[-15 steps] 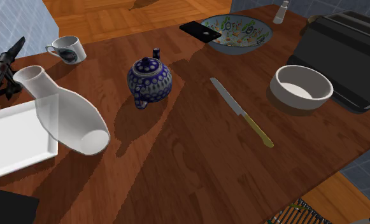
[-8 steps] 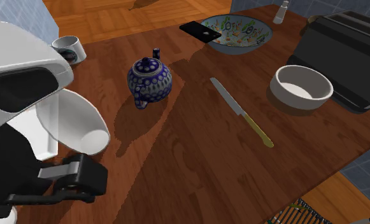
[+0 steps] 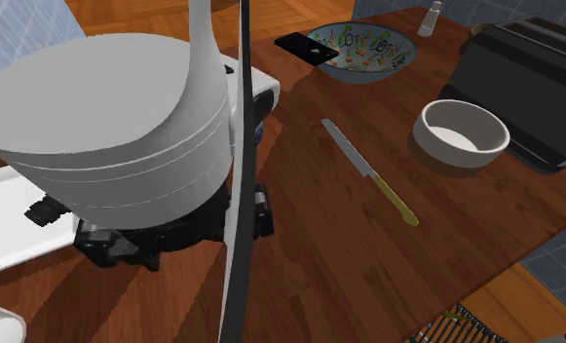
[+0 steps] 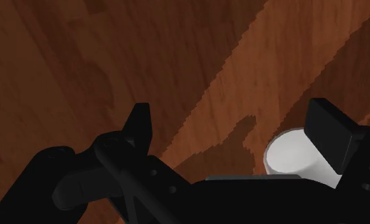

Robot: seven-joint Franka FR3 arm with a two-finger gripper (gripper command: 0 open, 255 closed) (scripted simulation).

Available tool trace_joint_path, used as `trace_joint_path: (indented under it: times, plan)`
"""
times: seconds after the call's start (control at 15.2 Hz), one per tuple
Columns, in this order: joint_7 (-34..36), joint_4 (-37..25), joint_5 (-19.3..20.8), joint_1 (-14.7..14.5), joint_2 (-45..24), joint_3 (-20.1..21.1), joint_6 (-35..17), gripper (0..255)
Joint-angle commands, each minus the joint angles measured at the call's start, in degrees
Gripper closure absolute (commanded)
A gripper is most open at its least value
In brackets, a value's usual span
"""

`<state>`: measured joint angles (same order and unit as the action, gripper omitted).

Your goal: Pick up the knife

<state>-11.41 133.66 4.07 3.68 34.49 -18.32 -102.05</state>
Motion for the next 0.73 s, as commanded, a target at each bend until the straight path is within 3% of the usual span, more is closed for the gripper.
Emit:
trace_joint_path:
  times: [0.0,0.33,0.66]
  plan:
    - [-3.5,-1.1,0.9,0.2,-2.7,-2.5,-2.0,0]
    - [-11.7,-5.1,1.3,0.0,-10.6,-8.5,-6.7,0]
    - [-20.8,-11.0,-1.2,-0.7,-20.1,-14.4,-10.6,0]
